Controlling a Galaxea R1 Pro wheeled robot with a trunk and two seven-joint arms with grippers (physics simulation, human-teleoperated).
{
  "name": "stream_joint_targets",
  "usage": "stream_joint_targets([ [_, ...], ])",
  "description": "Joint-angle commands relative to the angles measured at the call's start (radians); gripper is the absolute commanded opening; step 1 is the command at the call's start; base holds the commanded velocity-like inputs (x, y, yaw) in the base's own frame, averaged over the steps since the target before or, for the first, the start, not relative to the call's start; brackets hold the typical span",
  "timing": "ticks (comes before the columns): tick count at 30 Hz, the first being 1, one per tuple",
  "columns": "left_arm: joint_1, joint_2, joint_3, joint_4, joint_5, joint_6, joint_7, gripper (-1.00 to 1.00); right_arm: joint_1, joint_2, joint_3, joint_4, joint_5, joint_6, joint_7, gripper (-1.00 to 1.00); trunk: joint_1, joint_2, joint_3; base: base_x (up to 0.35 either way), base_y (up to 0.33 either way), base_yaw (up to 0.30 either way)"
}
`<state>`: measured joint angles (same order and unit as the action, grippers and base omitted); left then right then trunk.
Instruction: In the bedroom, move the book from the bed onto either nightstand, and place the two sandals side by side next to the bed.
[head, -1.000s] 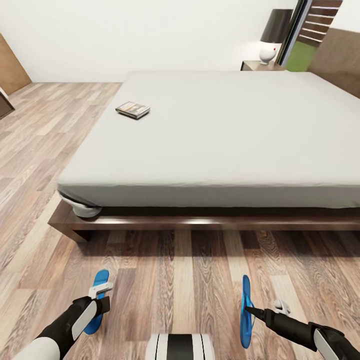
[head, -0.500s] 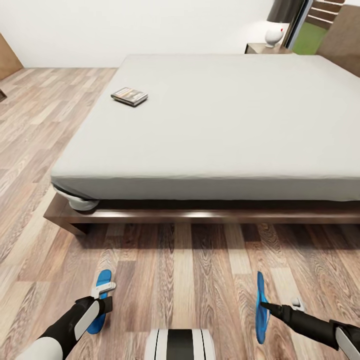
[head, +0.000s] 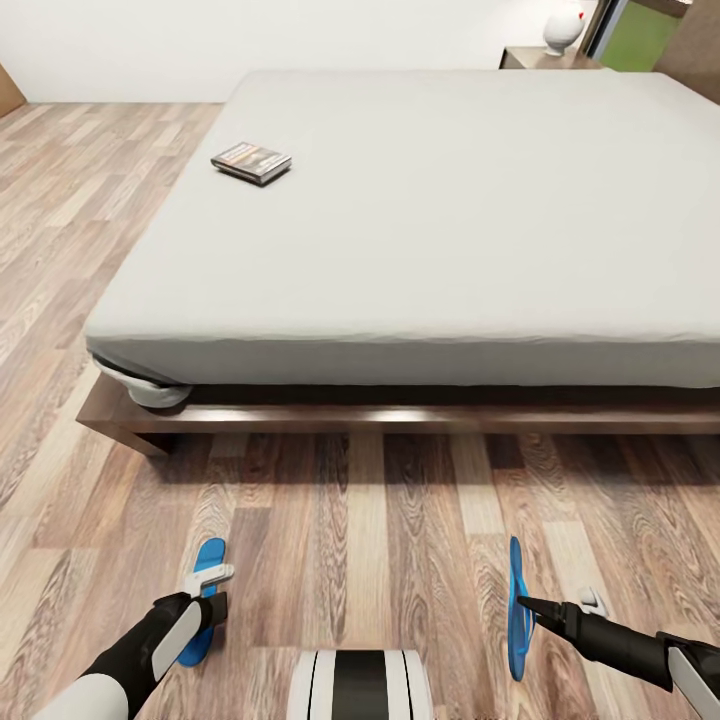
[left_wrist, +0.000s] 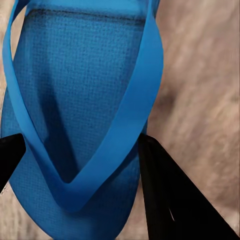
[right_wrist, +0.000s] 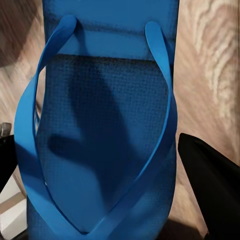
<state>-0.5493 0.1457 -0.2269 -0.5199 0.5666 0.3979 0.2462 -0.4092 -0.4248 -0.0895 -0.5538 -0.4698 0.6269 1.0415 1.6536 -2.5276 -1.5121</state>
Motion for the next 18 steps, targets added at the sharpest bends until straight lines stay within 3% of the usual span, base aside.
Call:
stream_joint_targets([
  [1,0.0,0.002,-0.009,-0.002,0.018,0.002,0.007,-1.0,0.0,0.0,-0.001,0.0,-0.006,0.008,0.002,-1.0,0.0,0.0,-0.005,0.0,0.0,0.0],
  [9,0.0,0.005,-0.008,0.001,0.018,-0.112,0.006,-1.0,0.0,0.0,-0.001,0.0,-0.006,0.007,0.002,-1.0,0.0,0.0,-0.005,0.0,0.0,0.0],
  [18,0.0,0.005,-0.008,0.003,0.018,-0.123,0.007,-1.0,0.0,0.0,-0.001,0.0,-0.006,0.007,0.002,-1.0,0.0,0.0,-0.005,0.0,0.0,0.0],
])
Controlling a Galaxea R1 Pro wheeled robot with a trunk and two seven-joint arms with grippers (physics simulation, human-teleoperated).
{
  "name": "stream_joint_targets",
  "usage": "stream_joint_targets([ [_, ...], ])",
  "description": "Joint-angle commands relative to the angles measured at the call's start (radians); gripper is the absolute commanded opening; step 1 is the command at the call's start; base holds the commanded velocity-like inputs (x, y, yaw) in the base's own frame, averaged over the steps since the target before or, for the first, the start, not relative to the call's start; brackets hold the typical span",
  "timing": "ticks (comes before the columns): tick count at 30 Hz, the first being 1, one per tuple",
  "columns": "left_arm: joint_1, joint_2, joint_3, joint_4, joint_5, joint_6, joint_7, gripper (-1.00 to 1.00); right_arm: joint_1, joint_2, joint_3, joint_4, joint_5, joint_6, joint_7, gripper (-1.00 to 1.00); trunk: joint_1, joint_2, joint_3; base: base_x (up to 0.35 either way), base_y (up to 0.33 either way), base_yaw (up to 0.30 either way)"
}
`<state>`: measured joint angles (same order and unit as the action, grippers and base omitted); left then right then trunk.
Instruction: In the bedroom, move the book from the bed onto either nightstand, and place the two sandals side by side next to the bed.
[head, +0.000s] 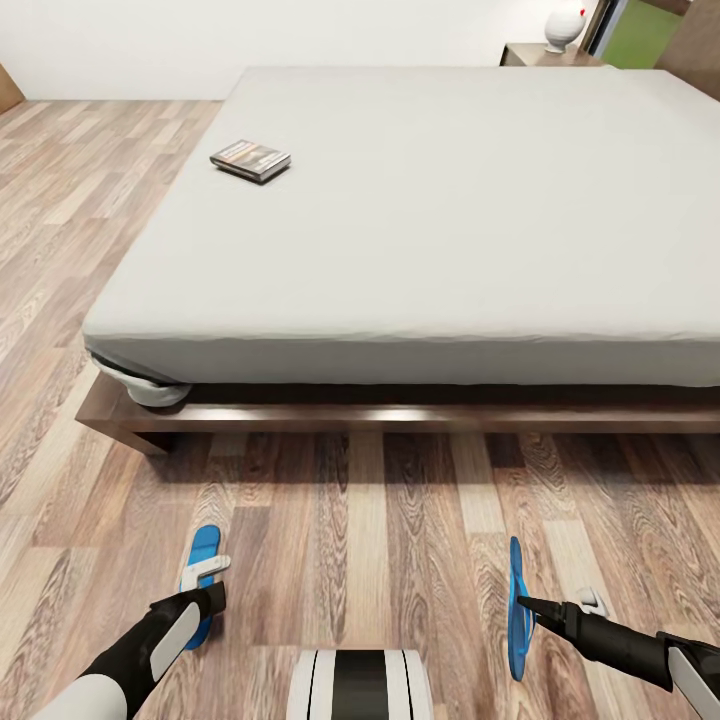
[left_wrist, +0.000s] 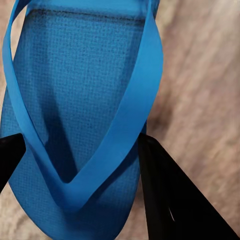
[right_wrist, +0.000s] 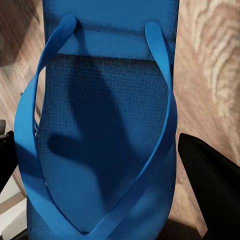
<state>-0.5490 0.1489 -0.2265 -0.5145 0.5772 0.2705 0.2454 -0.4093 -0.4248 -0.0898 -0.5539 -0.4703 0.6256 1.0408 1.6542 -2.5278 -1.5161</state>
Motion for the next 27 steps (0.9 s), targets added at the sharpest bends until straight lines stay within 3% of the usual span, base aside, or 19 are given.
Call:
stream_joint_targets([
  [1,0.0,0.001,-0.009,-0.002,0.007,0.005,0.007,-1.0,0.0,0.0,-0.001,0.0,-0.005,0.008,0.002,-1.0,0.0,0.0,-0.001,0.0,0.0,0.0],
  [15,0.0,0.001,-0.009,-0.002,0.008,0.004,0.008,-1.0,0.0,0.0,-0.001,-0.001,-0.005,0.008,0.002,-1.0,0.006,-0.004,-0.055,0.0,0.0,0.0],
  [22,0.0,0.002,-0.006,-0.003,0.009,0.002,0.006,-1.0,0.0,0.0,-0.001,-0.001,-0.005,0.008,0.003,-1.0,0.006,-0.004,-0.055,0.001,0.0,0.0],
  [27,0.0,0.003,-0.005,-0.003,0.009,0.001,0.007,-1.0,0.0,0.0,-0.001,-0.001,-0.005,0.008,0.003,-1.0,0.006,-0.004,-0.055,0.221,0.0,0.0],
])
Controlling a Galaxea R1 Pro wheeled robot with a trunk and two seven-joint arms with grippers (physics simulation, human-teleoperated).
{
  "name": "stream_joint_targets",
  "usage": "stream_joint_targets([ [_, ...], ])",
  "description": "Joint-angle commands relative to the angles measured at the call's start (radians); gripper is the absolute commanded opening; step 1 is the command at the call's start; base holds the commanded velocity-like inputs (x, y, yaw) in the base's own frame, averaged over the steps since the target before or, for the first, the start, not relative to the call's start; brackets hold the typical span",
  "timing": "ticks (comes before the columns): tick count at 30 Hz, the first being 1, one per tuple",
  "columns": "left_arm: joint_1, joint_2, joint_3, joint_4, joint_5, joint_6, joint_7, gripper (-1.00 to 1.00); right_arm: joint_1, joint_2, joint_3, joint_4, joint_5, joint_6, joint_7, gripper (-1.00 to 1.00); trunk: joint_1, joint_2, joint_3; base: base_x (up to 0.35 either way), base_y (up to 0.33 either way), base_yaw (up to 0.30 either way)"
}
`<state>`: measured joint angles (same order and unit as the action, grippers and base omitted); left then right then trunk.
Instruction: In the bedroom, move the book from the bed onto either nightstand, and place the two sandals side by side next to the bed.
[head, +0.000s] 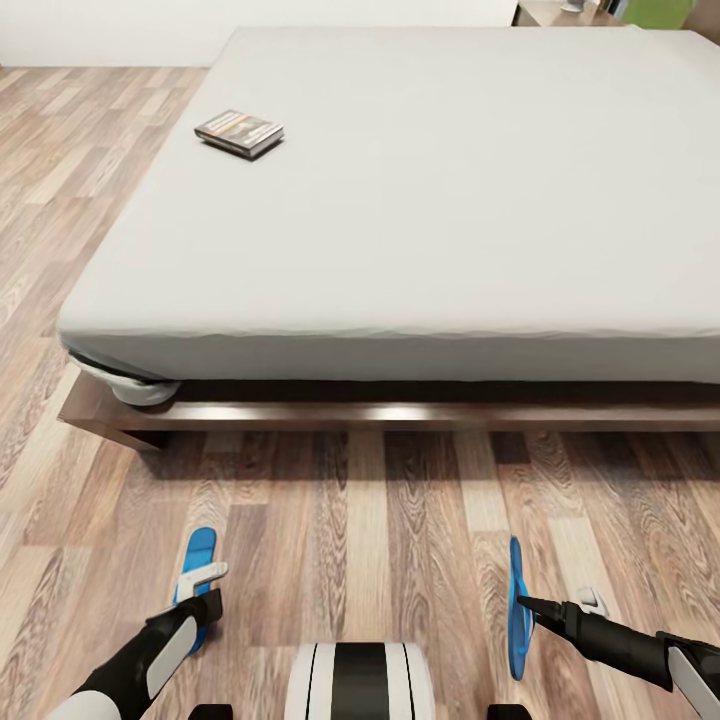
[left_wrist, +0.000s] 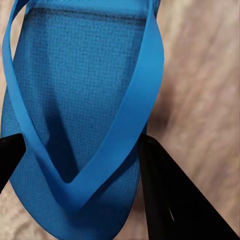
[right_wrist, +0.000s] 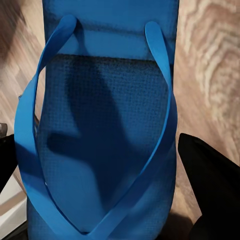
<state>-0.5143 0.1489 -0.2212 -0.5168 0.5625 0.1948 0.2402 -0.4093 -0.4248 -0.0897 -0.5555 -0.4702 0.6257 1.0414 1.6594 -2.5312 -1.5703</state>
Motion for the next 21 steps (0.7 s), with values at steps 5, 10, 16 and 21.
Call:
stream_joint_targets([
  [5,-0.035,0.003,-0.01,-0.002,0.023,0.077,0.012,-1.0,0.0,0.0,-0.001,0.0,-0.005,0.008,0.002,-1.0,0.001,0.0,-0.001,0.088,0.0,0.0],
  [10,-0.035,0.003,-0.01,-0.002,0.023,0.077,0.013,-1.0,0.0,0.0,-0.001,0.0,-0.005,0.008,0.003,-1.0,0.001,0.0,-0.001,0.008,0.0,0.0],
  [16,-0.035,0.003,-0.01,-0.002,0.023,0.077,0.013,-1.0,0.0,0.0,-0.001,0.0,-0.005,0.008,0.002,-1.0,0.001,0.0,-0.001,0.0,0.0,0.0],
  [21,-0.035,0.002,-0.01,-0.002,0.023,0.078,0.013,-1.0,0.0,0.0,-0.001,0.0,-0.005,0.008,0.003,-1.0,0.001,0.0,-0.001,0.0,0.0,0.0],
])
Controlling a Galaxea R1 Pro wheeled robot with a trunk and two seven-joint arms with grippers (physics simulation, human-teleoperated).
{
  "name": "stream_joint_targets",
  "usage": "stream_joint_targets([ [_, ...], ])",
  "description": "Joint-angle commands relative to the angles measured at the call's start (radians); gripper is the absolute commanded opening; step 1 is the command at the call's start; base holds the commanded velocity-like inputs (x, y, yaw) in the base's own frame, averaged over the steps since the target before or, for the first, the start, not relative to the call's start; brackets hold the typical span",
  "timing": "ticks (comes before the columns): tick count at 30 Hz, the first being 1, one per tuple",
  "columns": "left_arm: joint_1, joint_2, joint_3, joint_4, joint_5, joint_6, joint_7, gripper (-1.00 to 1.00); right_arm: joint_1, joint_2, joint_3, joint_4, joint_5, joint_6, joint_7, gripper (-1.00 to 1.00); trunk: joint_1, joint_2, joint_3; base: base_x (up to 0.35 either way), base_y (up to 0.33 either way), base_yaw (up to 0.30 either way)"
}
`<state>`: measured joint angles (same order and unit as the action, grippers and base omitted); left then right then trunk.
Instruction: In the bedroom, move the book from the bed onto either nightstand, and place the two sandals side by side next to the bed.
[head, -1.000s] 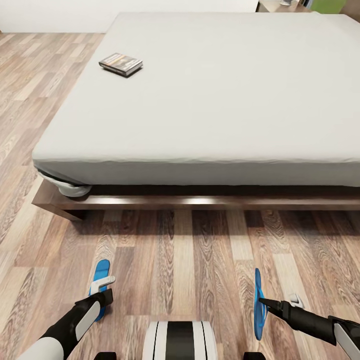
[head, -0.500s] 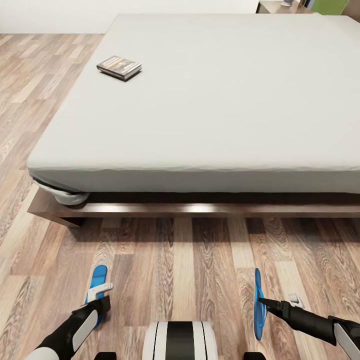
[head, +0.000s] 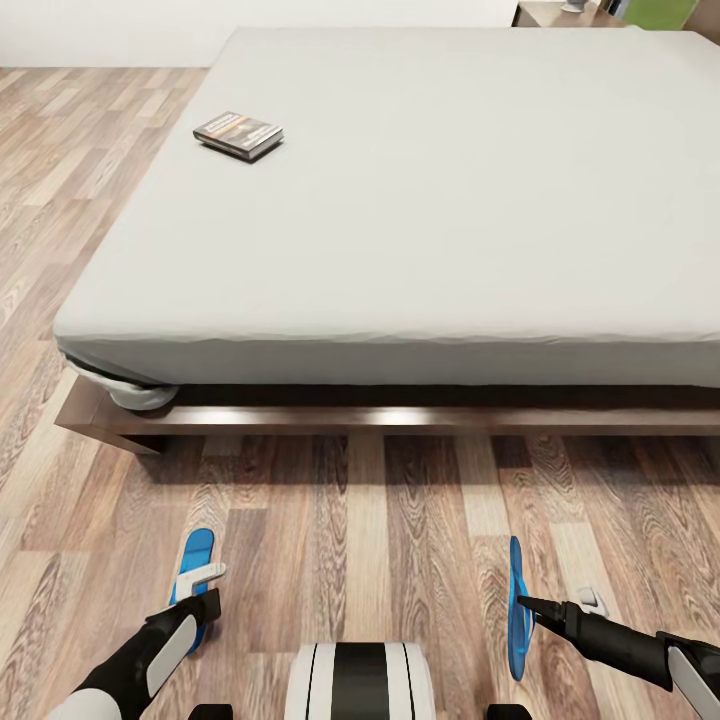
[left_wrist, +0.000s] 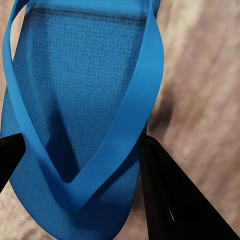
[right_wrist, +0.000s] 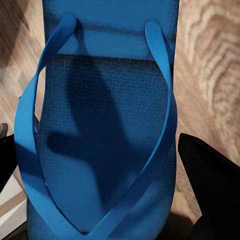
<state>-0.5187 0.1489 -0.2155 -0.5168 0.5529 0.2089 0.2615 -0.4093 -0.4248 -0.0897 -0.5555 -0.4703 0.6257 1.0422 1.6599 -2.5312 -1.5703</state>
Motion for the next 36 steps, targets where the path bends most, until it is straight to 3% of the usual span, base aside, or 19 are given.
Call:
stream_joint_targets([
  [1,-0.03,0.003,-0.016,-0.002,0.033,0.064,-0.008,-1.0,0.0,0.0,-0.001,0.0,-0.005,0.008,0.002,-1.0,0.0,0.0,-0.001,0.0,0.0,0.0],
  [6,-0.03,0.003,-0.015,-0.002,0.033,0.065,-0.008,-1.0,0.0,0.0,-0.001,0.0,-0.005,0.008,0.002,-1.0,-0.001,0.001,0.015,0.0,0.0,0.0],
  [15,-0.03,0.002,-0.015,-0.002,0.033,0.064,-0.008,-1.0,0.0,0.0,-0.001,0.0,-0.005,0.008,0.002,-1.0,-0.001,0.001,0.015,0.0,0.0,0.0],
  [20,-0.03,0.003,-0.015,-0.002,0.033,0.065,-0.008,-1.0,0.0,0.0,-0.001,0.0,-0.005,0.008,0.002,-1.0,-0.004,0.002,0.034,0.0,0.0,0.0],
  [36,-0.03,0.003,-0.016,-0.003,0.033,0.063,-0.007,-1.0,0.0,0.0,-0.001,0.0,-0.005,0.008,0.002,-1.0,-0.004,0.002,0.034,0.0,0.0,0.0],
])
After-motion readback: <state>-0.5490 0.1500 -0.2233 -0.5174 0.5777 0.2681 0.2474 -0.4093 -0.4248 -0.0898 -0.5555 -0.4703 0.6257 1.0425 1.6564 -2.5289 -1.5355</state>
